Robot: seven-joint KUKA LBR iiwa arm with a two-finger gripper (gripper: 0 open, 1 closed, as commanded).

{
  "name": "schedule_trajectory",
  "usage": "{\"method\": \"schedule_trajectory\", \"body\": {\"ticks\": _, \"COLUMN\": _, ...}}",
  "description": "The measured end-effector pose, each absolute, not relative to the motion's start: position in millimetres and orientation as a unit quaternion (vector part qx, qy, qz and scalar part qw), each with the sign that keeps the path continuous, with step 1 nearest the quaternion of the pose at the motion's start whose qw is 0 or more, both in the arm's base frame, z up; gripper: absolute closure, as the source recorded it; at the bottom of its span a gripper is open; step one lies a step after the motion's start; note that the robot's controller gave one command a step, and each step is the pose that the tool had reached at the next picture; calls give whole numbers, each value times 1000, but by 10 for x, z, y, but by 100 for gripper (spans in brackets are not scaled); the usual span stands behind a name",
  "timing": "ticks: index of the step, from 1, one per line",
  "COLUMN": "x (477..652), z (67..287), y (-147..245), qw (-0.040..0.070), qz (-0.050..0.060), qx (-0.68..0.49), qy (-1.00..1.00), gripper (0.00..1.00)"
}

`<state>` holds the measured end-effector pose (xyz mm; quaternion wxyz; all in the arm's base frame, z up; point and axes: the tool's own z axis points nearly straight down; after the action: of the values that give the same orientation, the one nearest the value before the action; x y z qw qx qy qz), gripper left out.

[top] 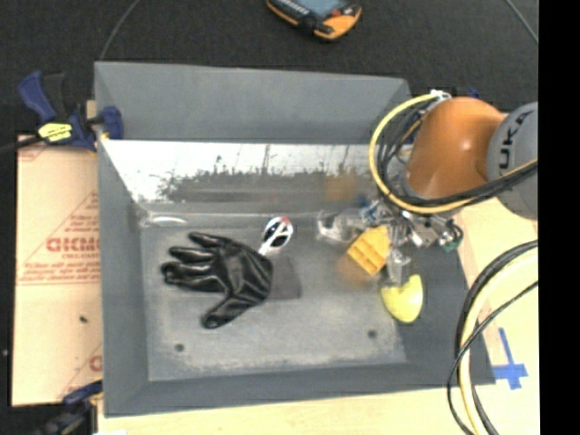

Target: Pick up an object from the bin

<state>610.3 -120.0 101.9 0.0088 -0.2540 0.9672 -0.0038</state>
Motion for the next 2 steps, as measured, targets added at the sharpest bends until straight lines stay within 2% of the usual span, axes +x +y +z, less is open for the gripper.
{"method": "schedule_trajectory", "body": {"ticks": 1, "x": 6138, "z": 1347, "y": -1081, "qw": 22, "qz": -12, "qx": -260, "qy": 965, "gripper": 0}}
{"method": "schedule_trajectory", "body": {"ticks": 2, "x": 6103, "z": 1124, "y": -1263, "qw": 13, "qz": -7, "qx": -261, "qy": 965, "gripper": 0}}
